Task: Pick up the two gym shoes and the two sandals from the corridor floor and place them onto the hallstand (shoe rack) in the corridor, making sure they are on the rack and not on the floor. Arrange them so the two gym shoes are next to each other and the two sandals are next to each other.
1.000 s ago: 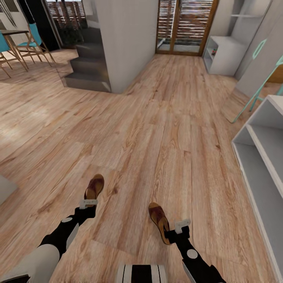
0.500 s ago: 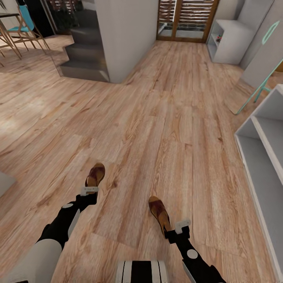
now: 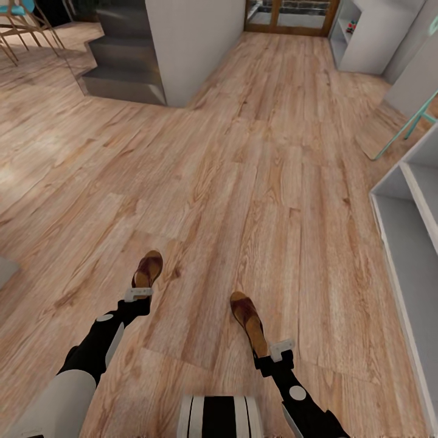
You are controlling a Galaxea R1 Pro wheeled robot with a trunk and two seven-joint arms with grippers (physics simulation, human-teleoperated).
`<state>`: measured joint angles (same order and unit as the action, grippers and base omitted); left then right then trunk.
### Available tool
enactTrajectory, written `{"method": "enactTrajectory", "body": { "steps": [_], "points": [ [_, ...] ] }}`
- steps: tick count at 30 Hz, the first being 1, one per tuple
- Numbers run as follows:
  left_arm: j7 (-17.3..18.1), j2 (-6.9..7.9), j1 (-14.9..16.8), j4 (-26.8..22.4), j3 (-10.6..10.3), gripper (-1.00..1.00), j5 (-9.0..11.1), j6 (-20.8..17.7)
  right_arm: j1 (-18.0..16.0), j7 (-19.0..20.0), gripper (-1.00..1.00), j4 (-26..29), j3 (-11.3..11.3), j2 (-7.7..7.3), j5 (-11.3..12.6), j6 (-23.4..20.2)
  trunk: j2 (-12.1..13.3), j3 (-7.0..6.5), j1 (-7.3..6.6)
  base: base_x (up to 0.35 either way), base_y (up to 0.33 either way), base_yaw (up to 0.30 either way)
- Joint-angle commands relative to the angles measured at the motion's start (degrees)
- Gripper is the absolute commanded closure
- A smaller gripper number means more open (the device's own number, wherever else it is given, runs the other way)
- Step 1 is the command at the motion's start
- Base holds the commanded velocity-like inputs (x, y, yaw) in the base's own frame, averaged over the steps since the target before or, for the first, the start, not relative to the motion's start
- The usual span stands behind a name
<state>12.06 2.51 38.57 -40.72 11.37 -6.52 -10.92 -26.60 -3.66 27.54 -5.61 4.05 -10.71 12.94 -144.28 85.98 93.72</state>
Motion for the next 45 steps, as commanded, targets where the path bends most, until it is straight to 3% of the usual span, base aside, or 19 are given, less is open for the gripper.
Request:
{"method": "enactTrajectory", "body": {
  "steps": [1,5,13,22,45],
  "points": [
    [0.53,-0.05,0.02,-0.17,0.28,1.0,-0.68,-0.25,-0.03,-0.38,-1.0,-0.04,-0.12,0.0,-0.54,0.07,-0.03,0.35,0.01,0.0,0.0,0.0],
    [0.51,-0.05,0.02,-0.72,0.24,1.0,-0.68,-0.24,-0.03,-0.38,-1.0,-0.03,-0.12,0.0,-0.5,0.08,-0.08,1.6,0.11,0.0,0.0,0.0],
    [0.51,-0.05,0.02,-0.93,0.23,1.0,-0.68,-0.24,-0.03,-0.38,-1.0,-0.03,-0.11,0.0,-0.45,0.06,-0.08,1.85,0.11,0.0,0.0,0.0],
    [0.51,-0.05,0.07,-1.05,0.23,1.0,-0.69,-0.24,-0.03,-0.38,-1.0,-0.03,-0.1,0.0,-0.46,0.07,-0.2,3.86,0.35,0.0,0.0,0.0],
    [0.67,-0.04,0.02,-1.29,0.31,1.0,-0.69,-0.16,-0.03,-0.38,-1.0,-0.03,-0.13,0.0,-0.46,0.09,-0.2,3.86,0.35,0.049,0.0,0.0]
  ]
}}
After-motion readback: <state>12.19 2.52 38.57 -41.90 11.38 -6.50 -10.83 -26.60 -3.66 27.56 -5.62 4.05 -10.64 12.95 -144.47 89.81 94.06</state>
